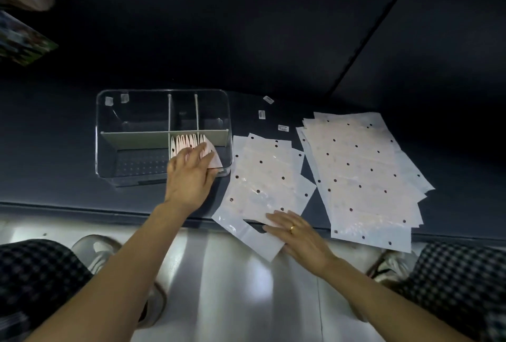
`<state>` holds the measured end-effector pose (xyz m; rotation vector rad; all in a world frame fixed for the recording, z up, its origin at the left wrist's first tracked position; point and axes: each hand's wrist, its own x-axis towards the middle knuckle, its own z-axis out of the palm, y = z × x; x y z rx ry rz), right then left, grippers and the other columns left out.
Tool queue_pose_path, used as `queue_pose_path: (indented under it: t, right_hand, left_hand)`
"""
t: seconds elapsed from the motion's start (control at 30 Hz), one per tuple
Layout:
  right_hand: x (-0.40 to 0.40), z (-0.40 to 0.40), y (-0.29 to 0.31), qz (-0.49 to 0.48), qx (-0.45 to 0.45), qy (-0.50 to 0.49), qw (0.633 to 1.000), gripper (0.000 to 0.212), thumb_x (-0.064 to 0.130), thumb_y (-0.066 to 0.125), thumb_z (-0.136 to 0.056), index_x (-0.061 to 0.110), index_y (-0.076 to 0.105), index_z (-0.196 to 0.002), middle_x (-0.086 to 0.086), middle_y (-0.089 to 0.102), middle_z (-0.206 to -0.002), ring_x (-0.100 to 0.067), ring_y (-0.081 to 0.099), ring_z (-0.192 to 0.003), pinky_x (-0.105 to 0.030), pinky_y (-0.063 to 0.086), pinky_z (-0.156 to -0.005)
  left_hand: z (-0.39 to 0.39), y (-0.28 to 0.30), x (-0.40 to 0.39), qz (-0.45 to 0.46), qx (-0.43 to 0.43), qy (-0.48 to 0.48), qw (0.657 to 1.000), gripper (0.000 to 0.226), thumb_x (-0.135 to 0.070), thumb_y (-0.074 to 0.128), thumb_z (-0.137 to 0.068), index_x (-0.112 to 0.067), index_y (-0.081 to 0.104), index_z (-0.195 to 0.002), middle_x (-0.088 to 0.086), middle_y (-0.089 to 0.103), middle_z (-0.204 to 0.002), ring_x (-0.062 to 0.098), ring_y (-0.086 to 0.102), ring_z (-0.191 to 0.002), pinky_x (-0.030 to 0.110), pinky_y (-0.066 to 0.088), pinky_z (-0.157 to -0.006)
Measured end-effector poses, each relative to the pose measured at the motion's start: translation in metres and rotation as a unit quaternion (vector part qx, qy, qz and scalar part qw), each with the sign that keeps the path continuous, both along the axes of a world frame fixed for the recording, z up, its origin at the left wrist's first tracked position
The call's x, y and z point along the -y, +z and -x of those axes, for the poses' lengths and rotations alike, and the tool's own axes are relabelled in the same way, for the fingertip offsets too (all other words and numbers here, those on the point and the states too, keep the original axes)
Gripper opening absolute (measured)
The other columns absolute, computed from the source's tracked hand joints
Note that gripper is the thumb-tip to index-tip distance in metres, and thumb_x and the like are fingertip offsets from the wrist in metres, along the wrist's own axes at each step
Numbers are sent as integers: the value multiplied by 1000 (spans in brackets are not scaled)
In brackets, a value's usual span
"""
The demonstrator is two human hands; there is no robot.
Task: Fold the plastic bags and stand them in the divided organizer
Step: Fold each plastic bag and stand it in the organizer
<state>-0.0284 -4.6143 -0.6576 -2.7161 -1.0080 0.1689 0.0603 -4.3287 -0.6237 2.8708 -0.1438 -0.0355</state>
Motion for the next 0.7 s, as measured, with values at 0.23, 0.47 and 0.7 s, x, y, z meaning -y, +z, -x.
queue_pose_path:
  t: [0.23,0.47,0.7]
  right_hand:
    - [5,-17,12,-208,-248,-205,924,33,7,46,-97,21,66,-118,7,63,-124,-4,55,-117,-17,30,-109]
    - [25,-66,29,-344,-307,-440,771,19,23,48,-98,16,61,-109,-1,64,-106,-16,59,-97,-24,48,-83]
    - [25,-95,25,-274,-328,-490,760,25,22,55,-93,4,63,-109,-11,65,-109,-28,61,-103,-35,48,-91]
  left_hand:
    - [-1,7,8,8,1,23,1000,43,-37,45,-97,-16,51,-133,4,34,-150,33,24,-134,49,20,-107]
    - [0,17,27,56,45,28,997,36,-29,49,-96,-12,57,-126,7,44,-142,31,31,-131,47,25,-107]
    - [22,23,86,95,156,-176,967,34,-27,50,-93,-9,59,-121,12,57,-129,30,51,-122,45,36,-107]
